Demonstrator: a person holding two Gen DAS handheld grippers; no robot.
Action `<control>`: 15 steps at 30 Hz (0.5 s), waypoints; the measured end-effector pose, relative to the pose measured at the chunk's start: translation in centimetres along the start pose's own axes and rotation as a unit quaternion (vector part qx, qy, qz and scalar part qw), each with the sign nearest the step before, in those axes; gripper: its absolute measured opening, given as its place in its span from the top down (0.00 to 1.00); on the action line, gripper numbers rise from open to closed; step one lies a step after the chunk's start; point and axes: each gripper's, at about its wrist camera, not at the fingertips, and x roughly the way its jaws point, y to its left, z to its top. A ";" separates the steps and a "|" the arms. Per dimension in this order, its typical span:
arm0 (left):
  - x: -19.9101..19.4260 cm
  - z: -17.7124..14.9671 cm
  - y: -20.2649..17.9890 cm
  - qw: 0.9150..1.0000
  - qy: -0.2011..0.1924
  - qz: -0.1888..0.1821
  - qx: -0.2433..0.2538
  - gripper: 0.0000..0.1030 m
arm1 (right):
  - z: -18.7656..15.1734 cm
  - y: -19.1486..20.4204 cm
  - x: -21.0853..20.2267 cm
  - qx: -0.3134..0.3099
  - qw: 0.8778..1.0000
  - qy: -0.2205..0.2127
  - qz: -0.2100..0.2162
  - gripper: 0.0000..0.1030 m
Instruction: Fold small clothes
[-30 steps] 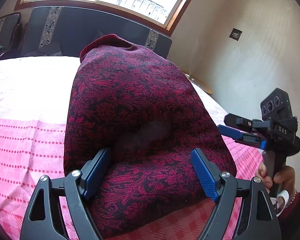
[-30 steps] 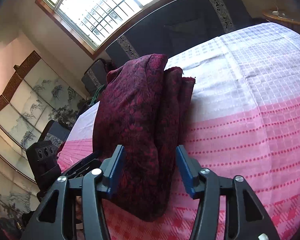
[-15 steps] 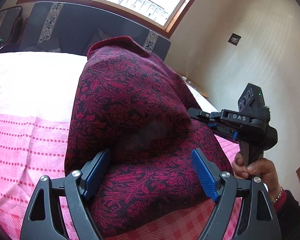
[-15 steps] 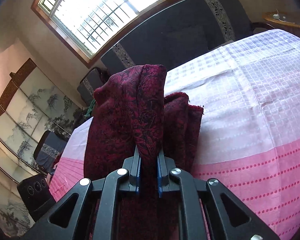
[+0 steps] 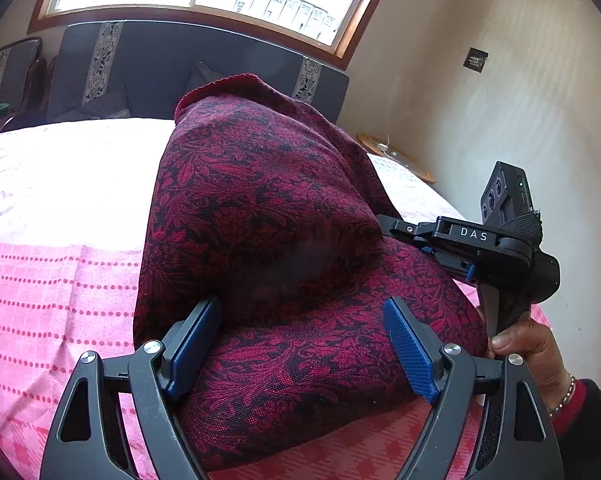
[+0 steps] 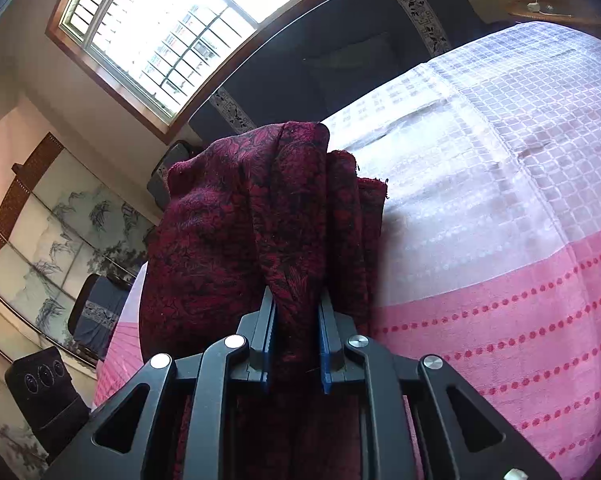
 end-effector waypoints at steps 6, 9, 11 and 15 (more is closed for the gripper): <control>0.0 -0.3 -0.6 1.000 -0.001 0.024 0.013 0.20 | -0.5 1.1 0.0 -0.016 1.000 -0.006 -0.017 0.86; 0.0 -0.3 -0.5 1.000 -0.001 0.025 0.012 0.19 | -0.9 2.1 0.0 -0.027 0.999 -0.011 -0.030 0.86; 0.0 -0.3 -0.5 1.000 -0.002 0.026 0.013 0.19 | -1.0 2.4 0.0 -0.027 0.999 -0.012 -0.031 0.86; 0.0 -0.4 -0.6 1.000 -0.002 0.027 0.013 0.19 | -1.2 2.8 0.0 -0.032 0.999 -0.015 -0.038 0.85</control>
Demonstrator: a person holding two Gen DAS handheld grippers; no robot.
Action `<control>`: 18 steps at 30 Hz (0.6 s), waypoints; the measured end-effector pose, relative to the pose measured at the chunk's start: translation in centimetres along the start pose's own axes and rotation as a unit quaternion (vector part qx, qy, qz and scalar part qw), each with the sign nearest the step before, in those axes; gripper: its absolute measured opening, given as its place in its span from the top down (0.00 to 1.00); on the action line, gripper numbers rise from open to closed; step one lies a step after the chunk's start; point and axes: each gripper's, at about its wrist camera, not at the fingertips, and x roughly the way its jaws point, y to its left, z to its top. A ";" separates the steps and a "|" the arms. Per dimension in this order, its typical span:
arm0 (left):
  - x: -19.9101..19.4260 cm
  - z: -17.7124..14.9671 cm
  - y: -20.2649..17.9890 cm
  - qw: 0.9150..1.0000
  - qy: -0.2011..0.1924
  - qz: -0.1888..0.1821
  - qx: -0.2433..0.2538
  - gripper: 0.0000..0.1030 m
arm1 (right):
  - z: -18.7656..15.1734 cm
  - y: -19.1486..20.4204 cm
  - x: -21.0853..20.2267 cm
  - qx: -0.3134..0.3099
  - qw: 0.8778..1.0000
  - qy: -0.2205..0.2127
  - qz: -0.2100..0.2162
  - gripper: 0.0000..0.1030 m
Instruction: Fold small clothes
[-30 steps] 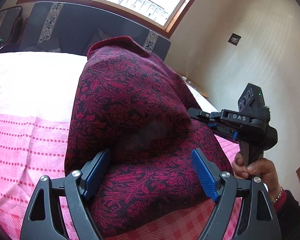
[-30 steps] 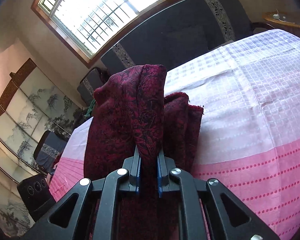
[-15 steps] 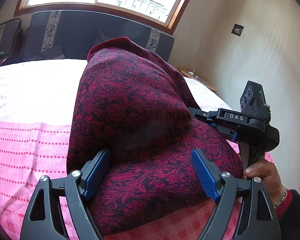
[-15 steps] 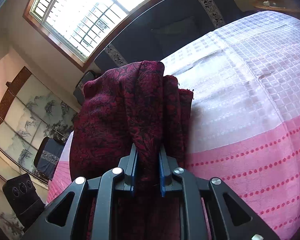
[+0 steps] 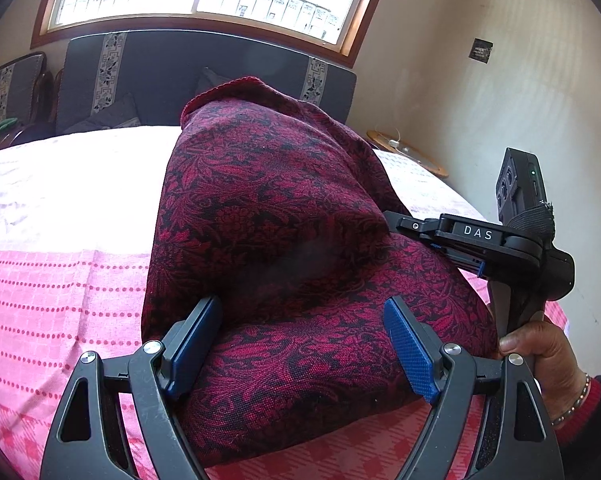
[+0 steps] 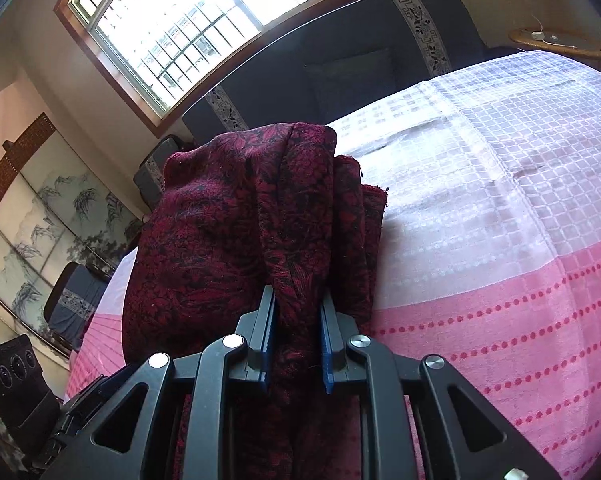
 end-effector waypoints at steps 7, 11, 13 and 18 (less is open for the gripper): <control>-0.2 0.0 0.0 1.000 -0.002 0.009 0.004 0.19 | -0.4 0.4 -0.1 -0.004 1.000 -0.001 -0.006 0.85; -0.3 0.0 -0.1 1.000 -0.003 0.011 0.005 0.19 | -0.5 0.3 0.0 -0.004 1.000 -0.001 -0.008 0.85; -0.5 -0.1 -0.2 1.000 -0.004 0.016 0.006 0.19 | -0.5 0.4 0.0 -0.004 1.000 -0.001 -0.008 0.85; -1.4 -0.6 -1.1 0.998 -0.015 0.047 0.030 0.19 | -0.6 0.7 -0.1 -0.011 1.000 -0.003 -0.015 0.85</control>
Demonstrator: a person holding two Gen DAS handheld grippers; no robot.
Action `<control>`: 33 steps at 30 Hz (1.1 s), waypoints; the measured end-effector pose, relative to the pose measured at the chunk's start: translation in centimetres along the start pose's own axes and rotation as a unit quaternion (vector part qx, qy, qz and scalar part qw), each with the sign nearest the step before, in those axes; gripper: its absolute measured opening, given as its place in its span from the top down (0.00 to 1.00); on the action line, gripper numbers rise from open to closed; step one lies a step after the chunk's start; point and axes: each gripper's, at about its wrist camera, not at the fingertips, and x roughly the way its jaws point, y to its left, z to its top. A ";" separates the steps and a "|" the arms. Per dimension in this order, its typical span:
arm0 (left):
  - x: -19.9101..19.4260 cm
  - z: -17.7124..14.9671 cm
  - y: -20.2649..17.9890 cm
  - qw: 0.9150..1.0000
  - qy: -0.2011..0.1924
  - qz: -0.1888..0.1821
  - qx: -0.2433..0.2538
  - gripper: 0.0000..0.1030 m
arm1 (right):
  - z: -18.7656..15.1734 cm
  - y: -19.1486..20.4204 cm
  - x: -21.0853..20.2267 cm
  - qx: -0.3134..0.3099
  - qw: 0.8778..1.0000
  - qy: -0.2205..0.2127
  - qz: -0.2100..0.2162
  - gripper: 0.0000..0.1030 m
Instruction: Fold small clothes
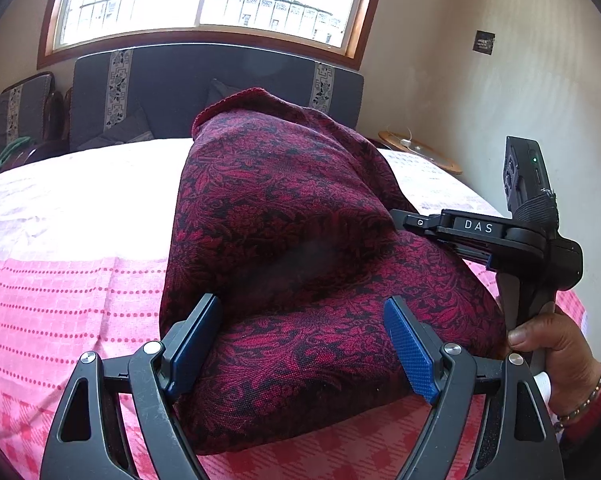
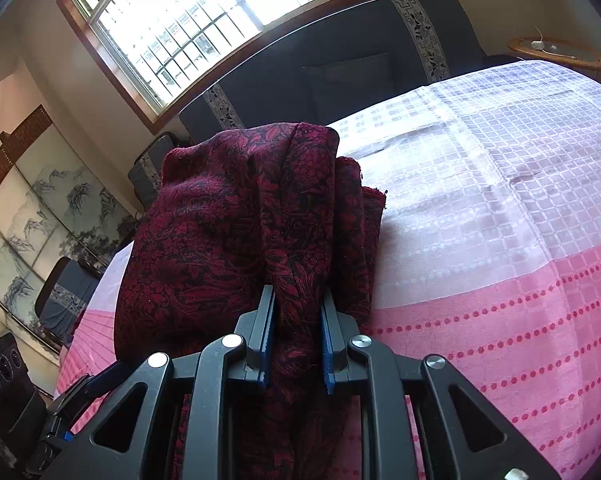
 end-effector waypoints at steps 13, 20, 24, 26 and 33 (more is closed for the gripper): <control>-2.0 2.4 3.0 0.998 -0.018 0.057 0.002 0.18 | -0.2 0.1 -0.1 0.002 1.000 0.000 0.004 0.84; 1.2 6.8 6.9 0.999 0.022 -0.021 -0.011 0.18 | -0.2 -0.4 -0.2 0.006 1.000 -0.001 0.013 0.83; 3.8 8.5 9.6 0.992 0.050 -0.100 -0.052 0.18 | -0.2 -0.5 -0.3 0.007 1.000 -0.001 0.019 0.81; 5.1 8.9 10.6 0.988 0.062 -0.123 -0.070 0.18 | -0.2 -0.6 -0.2 0.008 1.000 -0.001 0.022 0.81; 9.6 8.6 13.2 0.953 0.134 -0.229 -0.145 0.18 | -0.2 -0.6 -0.3 0.003 1.000 -0.002 0.024 0.79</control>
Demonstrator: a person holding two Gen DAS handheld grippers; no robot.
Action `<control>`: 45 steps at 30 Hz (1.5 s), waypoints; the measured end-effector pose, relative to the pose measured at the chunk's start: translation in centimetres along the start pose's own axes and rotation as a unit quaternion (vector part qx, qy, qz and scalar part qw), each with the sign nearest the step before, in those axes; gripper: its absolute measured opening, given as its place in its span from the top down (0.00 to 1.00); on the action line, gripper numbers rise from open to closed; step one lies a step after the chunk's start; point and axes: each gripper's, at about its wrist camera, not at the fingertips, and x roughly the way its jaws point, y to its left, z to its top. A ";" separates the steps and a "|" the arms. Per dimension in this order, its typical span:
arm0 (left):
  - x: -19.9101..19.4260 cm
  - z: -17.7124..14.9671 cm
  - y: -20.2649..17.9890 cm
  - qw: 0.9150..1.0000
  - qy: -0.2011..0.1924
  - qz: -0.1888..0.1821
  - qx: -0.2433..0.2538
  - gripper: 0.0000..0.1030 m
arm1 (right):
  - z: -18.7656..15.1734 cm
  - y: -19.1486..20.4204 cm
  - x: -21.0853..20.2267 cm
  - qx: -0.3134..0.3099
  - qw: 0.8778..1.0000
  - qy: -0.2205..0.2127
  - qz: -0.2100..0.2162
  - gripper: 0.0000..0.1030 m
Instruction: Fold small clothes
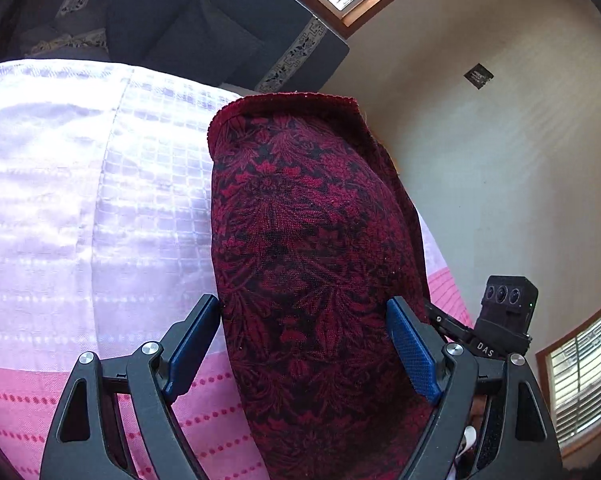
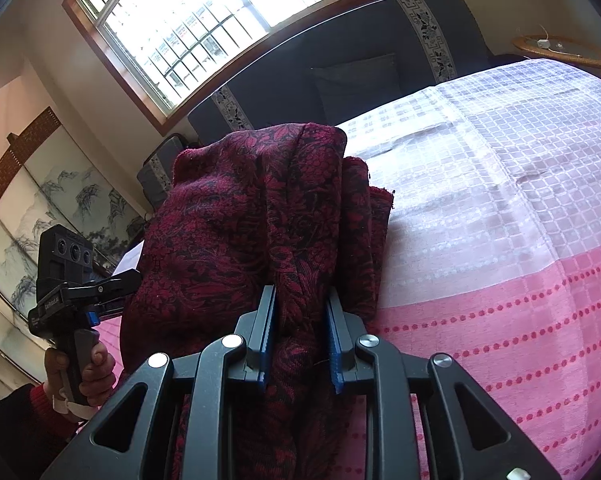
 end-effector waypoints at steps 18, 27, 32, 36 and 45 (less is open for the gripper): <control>1.9 -0.9 -2.2 0.999 0.005 0.044 0.023 0.39 | 0.2 -1.6 0.6 0.077 0.996 0.018 0.036 0.78; -4.0 -3.9 -1.3 0.997 -0.009 0.073 0.032 0.44 | -2.0 2.9 2.3 0.077 0.989 0.058 0.109 0.85; -4.7 -5.3 0.3 0.997 -0.039 0.058 0.027 0.38 | -1.9 3.2 3.7 0.070 0.986 0.077 0.127 0.85; -4.5 -5.4 0.8 0.997 -0.042 0.053 0.026 0.33 | 0.0 3.2 3.3 0.052 0.988 0.090 0.117 0.79; -4.8 -6.3 2.0 0.997 -0.055 0.058 0.018 0.26 | 6.4 4.9 6.8 0.020 0.992 0.094 0.081 0.84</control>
